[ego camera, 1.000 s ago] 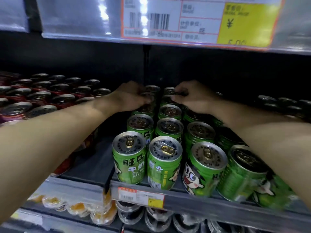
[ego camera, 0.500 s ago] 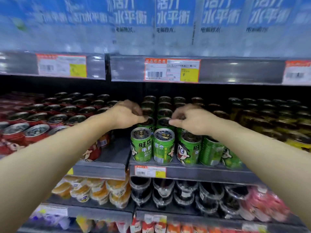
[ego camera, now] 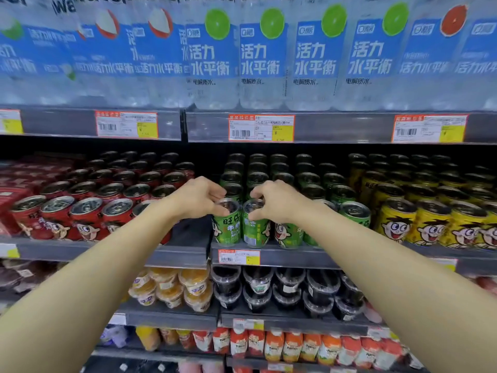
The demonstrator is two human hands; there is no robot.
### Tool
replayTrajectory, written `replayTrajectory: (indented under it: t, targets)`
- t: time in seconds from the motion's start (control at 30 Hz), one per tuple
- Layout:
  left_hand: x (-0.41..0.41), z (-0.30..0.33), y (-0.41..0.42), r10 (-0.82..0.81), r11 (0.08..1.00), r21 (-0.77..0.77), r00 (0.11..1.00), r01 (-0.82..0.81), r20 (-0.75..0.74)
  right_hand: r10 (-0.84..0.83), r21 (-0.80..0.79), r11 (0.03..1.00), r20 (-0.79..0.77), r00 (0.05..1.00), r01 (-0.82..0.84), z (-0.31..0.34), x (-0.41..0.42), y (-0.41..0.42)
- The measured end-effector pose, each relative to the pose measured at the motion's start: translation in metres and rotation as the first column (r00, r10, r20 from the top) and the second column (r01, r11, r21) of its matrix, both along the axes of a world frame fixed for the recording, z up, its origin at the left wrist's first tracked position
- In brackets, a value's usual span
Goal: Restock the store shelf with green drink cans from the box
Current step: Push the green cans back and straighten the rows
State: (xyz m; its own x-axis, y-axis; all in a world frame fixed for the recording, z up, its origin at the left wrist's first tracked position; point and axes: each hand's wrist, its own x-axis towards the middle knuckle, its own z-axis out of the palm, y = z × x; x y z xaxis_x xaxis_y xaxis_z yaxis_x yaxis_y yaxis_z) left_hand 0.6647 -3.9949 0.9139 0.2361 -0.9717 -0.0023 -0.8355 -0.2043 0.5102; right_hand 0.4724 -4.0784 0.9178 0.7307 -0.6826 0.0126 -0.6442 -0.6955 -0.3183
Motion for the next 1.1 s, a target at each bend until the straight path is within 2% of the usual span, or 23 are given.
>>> replayTrajectory:
  t: [0.1, 0.23, 0.4, 0.67, 0.77, 0.97, 1.03, 1.1]
  targets:
    - [-0.004, 0.001, -0.002, -0.010, 1.000, 0.015, 0.998, 0.009, 0.057, -0.023, 0.071, 0.997, 0.053, 0.998, 0.019, -0.002, 0.001, -0.004]
    - [-0.010, 0.000, -0.004, -0.005, 1.000, 0.028, 0.992, 0.001, 0.129, -0.045, 0.069, 0.997, 0.068, 0.997, 0.041, -0.008, 0.002, -0.007]
    - [-0.013, 0.001, -0.005, 0.008, 0.999, 0.030, 0.989, -0.012, 0.146, -0.063, 0.070, 0.996, 0.073, 0.995, 0.058, -0.005, 0.003, -0.004]
    - [-0.020, -0.007, -0.003, 0.022, 1.000, 0.015, 0.959, -0.027, 0.282, -0.113, -0.058, 0.991, 0.067, 0.991, 0.117, -0.006, 0.003, 0.011]
    - [-0.019, -0.008, -0.003, 0.047, 0.999, 0.005, 0.963, -0.050, 0.265, -0.144, -0.109, 0.983, 0.057, 0.988, 0.150, -0.006, 0.007, 0.015]
    - [-0.016, -0.009, 0.001, 0.069, 0.997, -0.041, 0.990, -0.064, 0.127, -0.188, -0.246, 0.952, -0.004, 0.982, 0.181, -0.005, 0.012, 0.021]
    - [-0.012, -0.004, 0.003, 0.035, 0.999, -0.015, 0.993, -0.033, 0.116, -0.165, -0.189, 0.969, -0.022, 0.986, 0.158, -0.002, 0.012, 0.014]
    - [-0.007, -0.002, 0.004, 0.004, 1.000, 0.003, 0.996, -0.005, 0.092, -0.139, -0.039, 0.990, -0.002, 0.990, 0.139, 0.003, 0.008, 0.003]
